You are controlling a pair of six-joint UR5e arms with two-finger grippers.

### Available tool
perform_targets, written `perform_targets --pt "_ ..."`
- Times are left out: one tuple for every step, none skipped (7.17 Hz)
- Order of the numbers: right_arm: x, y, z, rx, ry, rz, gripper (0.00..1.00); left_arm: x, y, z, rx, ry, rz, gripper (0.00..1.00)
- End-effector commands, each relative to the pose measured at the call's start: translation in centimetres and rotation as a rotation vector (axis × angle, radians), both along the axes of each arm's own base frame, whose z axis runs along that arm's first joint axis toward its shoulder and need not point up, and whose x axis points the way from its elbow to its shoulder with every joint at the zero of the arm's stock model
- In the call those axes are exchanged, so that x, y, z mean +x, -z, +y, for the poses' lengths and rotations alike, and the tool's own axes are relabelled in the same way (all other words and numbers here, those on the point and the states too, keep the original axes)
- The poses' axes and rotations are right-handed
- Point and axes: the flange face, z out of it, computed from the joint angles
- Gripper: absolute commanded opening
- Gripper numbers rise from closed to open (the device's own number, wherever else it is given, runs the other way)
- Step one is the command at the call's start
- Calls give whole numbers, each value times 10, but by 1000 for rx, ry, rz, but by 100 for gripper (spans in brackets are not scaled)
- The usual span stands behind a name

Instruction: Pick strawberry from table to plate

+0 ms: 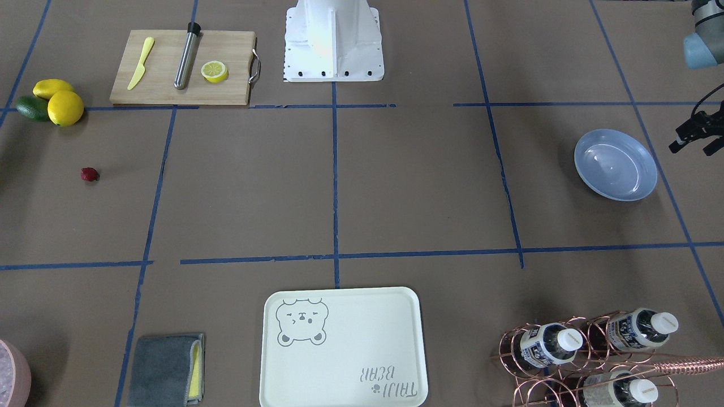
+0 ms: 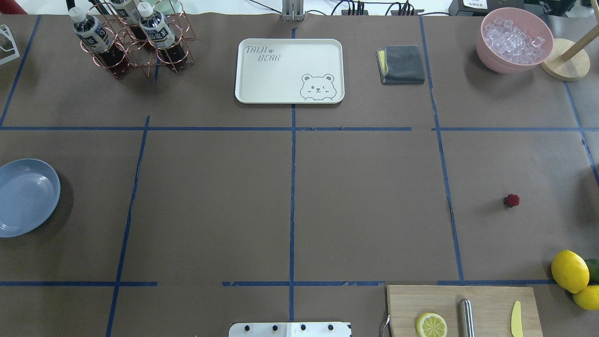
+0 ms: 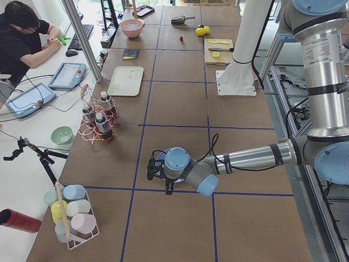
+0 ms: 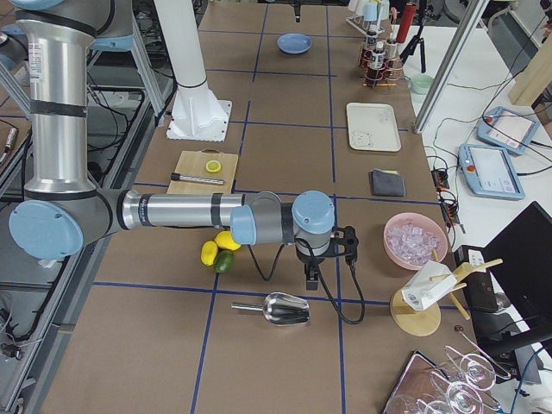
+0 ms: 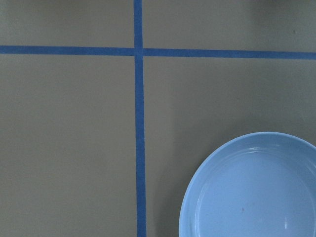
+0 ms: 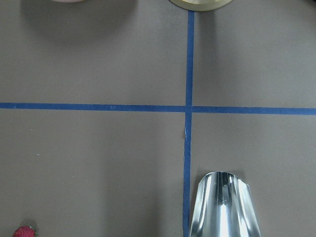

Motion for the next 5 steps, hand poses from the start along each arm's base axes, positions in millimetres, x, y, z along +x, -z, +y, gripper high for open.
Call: perform_targets --pt "-2 0 0 -1 4 1 100 24 -6 3 7 10 -24 100" --pt "-2 0 0 -1 4 1 100 31 -7 3 8 -3 -32 100" --pt "-3 0 0 -1 6 -1 100 38 -9 4 13 -11 -45 100" --pt "-3 0 0 0 6 -1 100 46 -11 6 10 -31 -49 100" --pt "-3 0 0 0 6 1 100 58 -15 6 5 -61 -52 100"
